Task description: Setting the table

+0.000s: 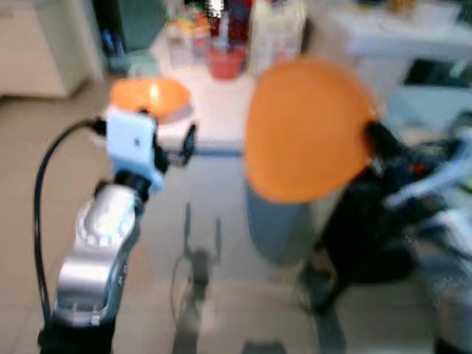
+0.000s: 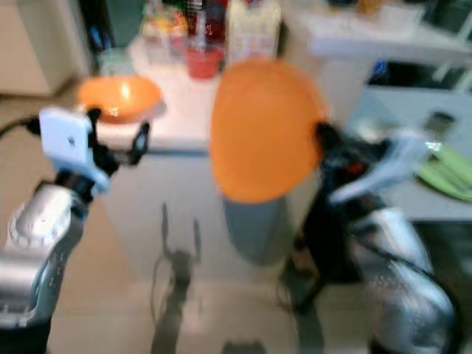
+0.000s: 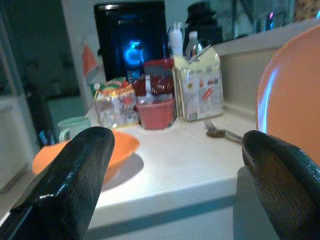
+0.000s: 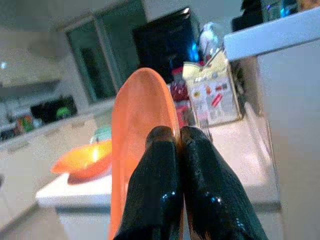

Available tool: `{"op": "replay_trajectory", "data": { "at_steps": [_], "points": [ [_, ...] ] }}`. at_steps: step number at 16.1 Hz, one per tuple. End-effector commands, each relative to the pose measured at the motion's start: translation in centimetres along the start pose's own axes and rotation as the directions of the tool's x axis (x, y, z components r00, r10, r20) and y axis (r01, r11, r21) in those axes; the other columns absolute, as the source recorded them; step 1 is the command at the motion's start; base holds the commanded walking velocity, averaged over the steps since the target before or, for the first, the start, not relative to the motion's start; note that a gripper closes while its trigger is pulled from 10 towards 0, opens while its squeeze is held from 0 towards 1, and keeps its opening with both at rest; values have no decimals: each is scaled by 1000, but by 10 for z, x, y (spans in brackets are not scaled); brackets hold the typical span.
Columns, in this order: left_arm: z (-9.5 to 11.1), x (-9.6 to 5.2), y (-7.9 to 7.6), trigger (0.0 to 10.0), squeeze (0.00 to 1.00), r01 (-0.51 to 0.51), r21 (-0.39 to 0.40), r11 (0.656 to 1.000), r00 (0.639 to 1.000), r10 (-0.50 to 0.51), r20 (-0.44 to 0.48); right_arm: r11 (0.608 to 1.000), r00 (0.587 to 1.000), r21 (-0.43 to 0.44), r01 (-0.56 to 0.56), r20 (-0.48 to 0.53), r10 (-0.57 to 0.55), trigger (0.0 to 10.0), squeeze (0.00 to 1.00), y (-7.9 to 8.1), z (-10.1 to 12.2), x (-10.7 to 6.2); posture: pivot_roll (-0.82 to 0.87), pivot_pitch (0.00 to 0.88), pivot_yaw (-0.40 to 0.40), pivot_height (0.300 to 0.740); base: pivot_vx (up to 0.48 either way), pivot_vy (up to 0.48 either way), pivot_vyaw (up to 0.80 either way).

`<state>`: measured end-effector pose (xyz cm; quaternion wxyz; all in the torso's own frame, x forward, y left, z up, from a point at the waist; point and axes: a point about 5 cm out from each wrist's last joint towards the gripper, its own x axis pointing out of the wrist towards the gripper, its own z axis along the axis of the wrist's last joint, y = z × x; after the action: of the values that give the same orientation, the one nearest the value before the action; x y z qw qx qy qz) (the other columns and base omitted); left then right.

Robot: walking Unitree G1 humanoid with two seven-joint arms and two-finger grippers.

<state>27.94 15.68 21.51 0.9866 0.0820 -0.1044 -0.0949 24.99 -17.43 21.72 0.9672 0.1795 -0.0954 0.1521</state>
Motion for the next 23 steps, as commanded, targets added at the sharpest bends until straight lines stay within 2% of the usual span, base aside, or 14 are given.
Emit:
{"op": "replay_trajectory", "data": {
  "at_steps": [1, 2, 3, 5, 7, 10, 11, 14, 17, 19, 20, 23],
  "points": [
    [-3, 3, -8, 10000, 0, 15, 9, 1000, 1000, -15, -7, 999, 999, -40, 29, 41, -27, 10000, 0, 1, 5, 1, -19, 0, -8, 740, 0, -398, 0],
    [-4, 4, -11, 10000, 0, 29, 20, 999, 1000, -29, -9, 997, 997, -48, 66, 32, -64, 10000, 0, -1, 0, 1, -22, 0, -4, 740, 0, -401, 0],
    [-6, 7, -16, 10000, 0, 44, 14, 999, 999, -44, -8, 984, 984, -39, 173, 41, -171, 10000, 0, -7, -6, -1, -25, 0, 2, 740, 0, -398, 0],
    [-6, 11, -19, 10000, 0, 52, 10, 999, 999, -52, -6, 970, 970, -37, 240, 51, -238, 10000, 0, -11, -10, -2, -38, 0, 15, 740, 0, -399, 0],
    [-8, 17, -22, 10000, 0, 55, 8, 998, 998, -55, -6, 964, 966, -80, 255, 49, -252, 10000, 0, -13, -10, 1, -48, 0, 23, 740, 0, -399, 0],
    [-5, 23, -25, 10000, 0, 48, 11, 999, 999, -49, 14, 954, 959, -101, 283, 53, -279, 10000, 0, -17, -13, 4, -38, 0, 9, 740, 0, -398, 0],
    [-7, 23, -24, 10000, 0, 34, 9, 999, 999, -35, 10, 948, 953, -101, 302, 47, -299, 10000, 0, -17, -17, 6, -46, 0, 13, 740, 0, -394, 0],
    [-8, 24, -26, 10000, 0, 29, 1, 1000, 1000, -29, 10, 955, 965, -135, 262, 37, -260, 10000, 0, -12, -16, 9, -48, 0, -2, 740, 0, -396, 0],
    [-9, 23, -27, 10000, 0, 14, 6, 1000, 1000, -14, 10, 956, 971, -165, 241, 36, -238, 10000, 0, -16, -14, 12, -24, 0, -24, 740, 0, -395, 0],
    [-8, 19, -21, 10000, 0, -14, 7, 1000, 1000, 14, 17, 952, 968, -175, 251, 52, -246, 10000, 0, -19, -12, 18, -24, 0, -28, 740, 0, -394, 0],
    [-10, 22, -17, 10000, 0, -29, 8, 1000, 1000, 29, 10, 945, 963, -186, 271, 65, -263, 10000, 0, -21, -9, 21, -35, 0, -28, 740, 0, -394, 488],
    [-9, 23, -20, 10000, 0, -26, 7, 1000, 999, 26, 18, 935, 954, -191, 298, 75, -289, 10000, 0, -27, -7, 19, -37, 0, -17, 740, 0, -393, 800]
  ]
}}
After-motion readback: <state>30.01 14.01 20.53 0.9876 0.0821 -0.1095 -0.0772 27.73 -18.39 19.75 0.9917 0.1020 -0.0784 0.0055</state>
